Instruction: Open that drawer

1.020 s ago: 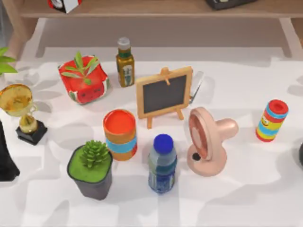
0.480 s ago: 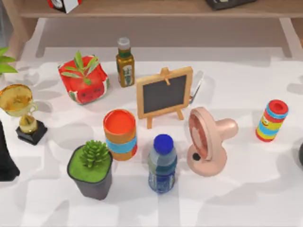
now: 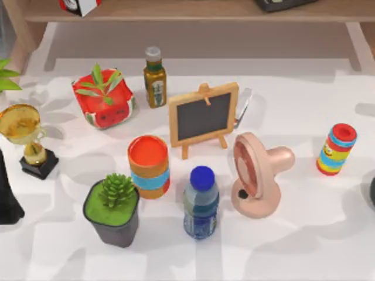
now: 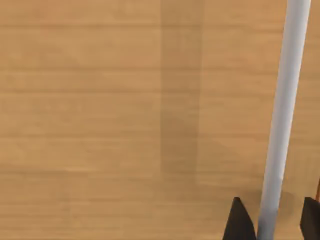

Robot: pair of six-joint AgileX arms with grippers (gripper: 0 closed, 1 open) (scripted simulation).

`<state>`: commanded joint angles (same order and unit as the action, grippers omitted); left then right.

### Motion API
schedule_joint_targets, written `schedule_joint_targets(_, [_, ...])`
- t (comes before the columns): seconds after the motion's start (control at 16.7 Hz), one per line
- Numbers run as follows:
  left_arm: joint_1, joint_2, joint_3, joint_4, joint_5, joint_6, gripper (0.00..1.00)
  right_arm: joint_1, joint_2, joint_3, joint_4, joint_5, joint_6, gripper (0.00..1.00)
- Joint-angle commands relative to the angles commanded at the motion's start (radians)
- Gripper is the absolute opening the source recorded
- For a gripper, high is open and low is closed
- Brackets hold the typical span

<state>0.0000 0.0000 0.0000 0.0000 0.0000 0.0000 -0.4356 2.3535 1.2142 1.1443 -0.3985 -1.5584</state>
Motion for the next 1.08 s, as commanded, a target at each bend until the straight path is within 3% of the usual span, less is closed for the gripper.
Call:
schedule_joint_targets(0.12, [0.000, 0.000, 0.000, 0.000, 0.000, 0.000, 1.00, 0.000, 0.000, 0.000, 0.000, 0.000, 0.000, 0.00])
schedule_joint_targets(0.72, [0.000, 0.000, 0.000, 0.000, 0.000, 0.000, 1.00, -0.008, -0.009, -0.018, 0.008, -0.003, 0.004, 0.00])
schedule_joint_targets(1.08, [0.000, 0.000, 0.000, 0.000, 0.000, 0.000, 1.00, -0.055, -0.101, -0.234, 0.122, -0.054, 0.004, 0.00])
